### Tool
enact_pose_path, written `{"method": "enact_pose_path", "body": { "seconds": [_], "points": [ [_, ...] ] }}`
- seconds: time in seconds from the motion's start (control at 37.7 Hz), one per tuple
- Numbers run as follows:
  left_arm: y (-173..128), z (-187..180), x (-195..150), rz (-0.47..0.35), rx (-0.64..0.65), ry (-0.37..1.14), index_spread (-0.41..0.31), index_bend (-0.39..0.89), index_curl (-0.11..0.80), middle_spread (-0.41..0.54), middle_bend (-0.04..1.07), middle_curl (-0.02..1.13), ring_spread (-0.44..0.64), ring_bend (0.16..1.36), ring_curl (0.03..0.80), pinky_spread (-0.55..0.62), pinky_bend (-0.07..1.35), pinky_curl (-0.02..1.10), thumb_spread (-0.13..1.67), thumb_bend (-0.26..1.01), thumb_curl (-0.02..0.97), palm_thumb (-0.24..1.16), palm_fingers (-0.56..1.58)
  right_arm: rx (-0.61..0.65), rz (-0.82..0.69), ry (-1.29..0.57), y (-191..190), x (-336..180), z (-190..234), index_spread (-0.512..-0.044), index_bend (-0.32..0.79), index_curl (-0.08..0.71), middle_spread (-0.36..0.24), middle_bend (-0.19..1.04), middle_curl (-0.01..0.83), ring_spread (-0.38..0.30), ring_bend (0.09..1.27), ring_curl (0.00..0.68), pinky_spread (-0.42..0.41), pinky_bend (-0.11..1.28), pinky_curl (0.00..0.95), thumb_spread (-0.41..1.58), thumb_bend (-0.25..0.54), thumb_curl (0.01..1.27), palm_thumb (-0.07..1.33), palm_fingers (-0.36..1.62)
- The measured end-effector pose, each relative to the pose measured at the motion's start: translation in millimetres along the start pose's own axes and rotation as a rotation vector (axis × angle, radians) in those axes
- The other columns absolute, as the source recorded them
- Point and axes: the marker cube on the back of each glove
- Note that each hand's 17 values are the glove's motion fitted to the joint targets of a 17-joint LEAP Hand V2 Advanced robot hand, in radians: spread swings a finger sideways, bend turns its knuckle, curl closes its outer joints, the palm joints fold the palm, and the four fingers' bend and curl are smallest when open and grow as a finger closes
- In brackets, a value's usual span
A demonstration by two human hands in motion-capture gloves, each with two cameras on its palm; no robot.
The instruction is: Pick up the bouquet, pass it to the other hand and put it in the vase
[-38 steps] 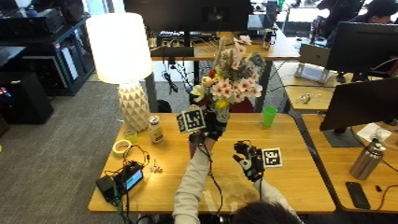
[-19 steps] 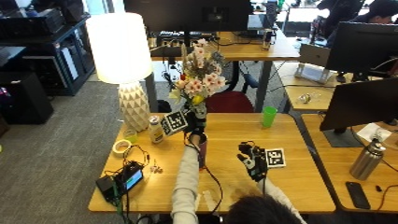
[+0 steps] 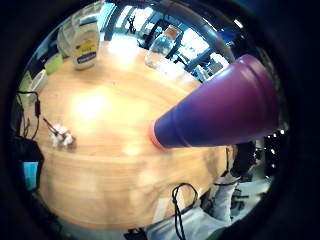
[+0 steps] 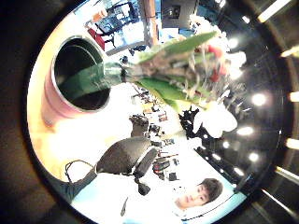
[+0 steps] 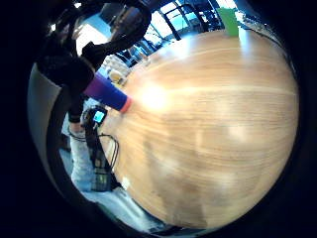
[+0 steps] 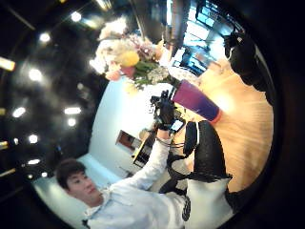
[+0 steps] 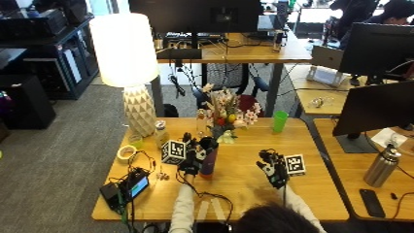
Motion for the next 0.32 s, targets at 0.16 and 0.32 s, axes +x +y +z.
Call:
{"method": "enact_pose_path", "body": {
  "seconds": [0.16,0.32],
  "points": [
    [-26,25,-31,0.082,0.039,0.024,0.070,0.09,0.220,0.199,0.17,0.32,0.32,0.58,0.320,0.41,0.47,0.33,0.74,-0.05,0.416,0.16,-0.16,-0.032,-0.058,-0.005,4,-51,-7,-0.221,0.10,0.289,-0.084,0.34,0.450,-0.177,0.47,0.392,0.033,0.37,0.334,0.99,-0.022,0.52,0.85,0.97],
    [-28,43,-8,0.145,0.079,-0.075,0.050,0.14,0.229,0.202,0.17,0.31,0.36,0.55,0.303,0.47,0.43,0.31,0.75,-0.05,0.392,0.13,-0.09,-0.051,-0.131,0.086,-8,-41,-9,-0.228,0.10,0.280,-0.085,0.32,0.449,-0.168,0.45,0.396,0.069,0.36,0.340,1.00,-0.022,0.52,0.84,0.89]
  ]
}}
